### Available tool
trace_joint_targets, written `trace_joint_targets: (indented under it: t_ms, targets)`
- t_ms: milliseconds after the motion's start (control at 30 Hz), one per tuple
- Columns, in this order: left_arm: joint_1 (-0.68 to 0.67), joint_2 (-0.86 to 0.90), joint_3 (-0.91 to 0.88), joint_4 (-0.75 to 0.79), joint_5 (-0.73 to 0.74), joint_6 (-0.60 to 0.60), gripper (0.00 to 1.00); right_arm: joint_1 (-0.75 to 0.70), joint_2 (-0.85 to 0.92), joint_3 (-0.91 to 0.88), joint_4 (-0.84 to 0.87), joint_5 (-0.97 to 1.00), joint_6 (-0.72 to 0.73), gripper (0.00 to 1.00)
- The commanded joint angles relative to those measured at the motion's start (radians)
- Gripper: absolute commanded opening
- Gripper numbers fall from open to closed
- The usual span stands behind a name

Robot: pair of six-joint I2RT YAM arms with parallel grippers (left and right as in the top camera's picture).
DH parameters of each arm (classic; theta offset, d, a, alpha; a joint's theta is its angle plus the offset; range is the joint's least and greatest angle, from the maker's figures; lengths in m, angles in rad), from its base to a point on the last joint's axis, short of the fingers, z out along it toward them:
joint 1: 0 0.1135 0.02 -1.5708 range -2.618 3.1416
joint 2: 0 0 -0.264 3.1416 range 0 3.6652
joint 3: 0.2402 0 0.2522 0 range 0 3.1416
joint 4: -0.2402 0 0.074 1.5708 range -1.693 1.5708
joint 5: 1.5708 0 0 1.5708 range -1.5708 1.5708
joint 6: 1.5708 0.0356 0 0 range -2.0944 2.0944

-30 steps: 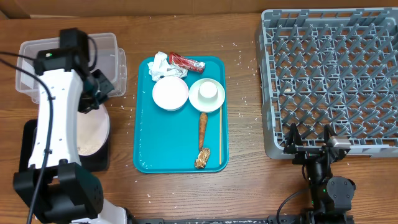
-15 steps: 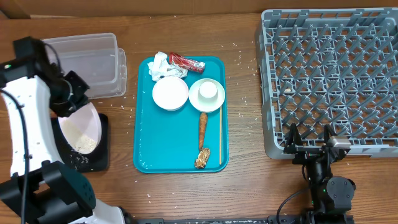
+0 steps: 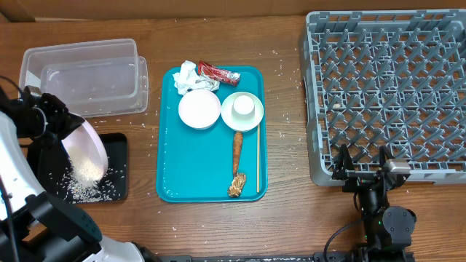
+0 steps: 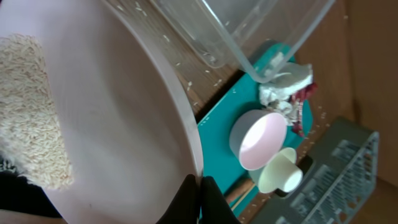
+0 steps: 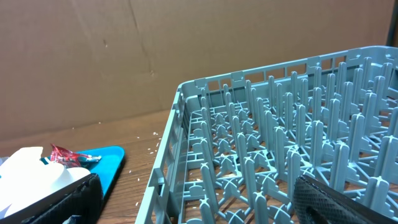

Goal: Sort waste into correct bins and load items into the dishwasher
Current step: 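Tilt the plate with the left gripper to dump rice onto the black tray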

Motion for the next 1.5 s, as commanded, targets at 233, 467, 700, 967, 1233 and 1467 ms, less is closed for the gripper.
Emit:
trace_joint_targets:
  t_ms: [233,467,700,967,1233,1467]
  targets:
    - [0.138,-0.024,0.022,-0.058,0.219,0.09,0.04,0.006,-0.01,-0.011,0.006,-0.002,-0.004,1.0]
    - [0.187,-0.024,0.022,-0.081,0.309,0.113,0.04,0.006,-0.01,-0.011,0.006,-0.002,-0.005,1.0]
    - [0.231,-0.023,0.022,-0.073,0.304,0.122,0.04,0.006,-0.01,-0.011,0.006,-0.002,-0.004,1.0]
    - [0.238,-0.022,0.022,-0.025,0.363,0.11,0.04,0.006,-0.01,-0.011,0.006,-0.002,-0.005,1.0]
    - [0.257,-0.016,0.022,-0.023,0.373,0.118,0.04,0.006,-0.01,-0.011,0.006,-0.002,-0.005,1.0]
    - [0.277,-0.016,0.021,-0.027,0.389,0.122,0.04,0.006,-0.01,-0.011,0.006,-0.002,-0.005,1.0]
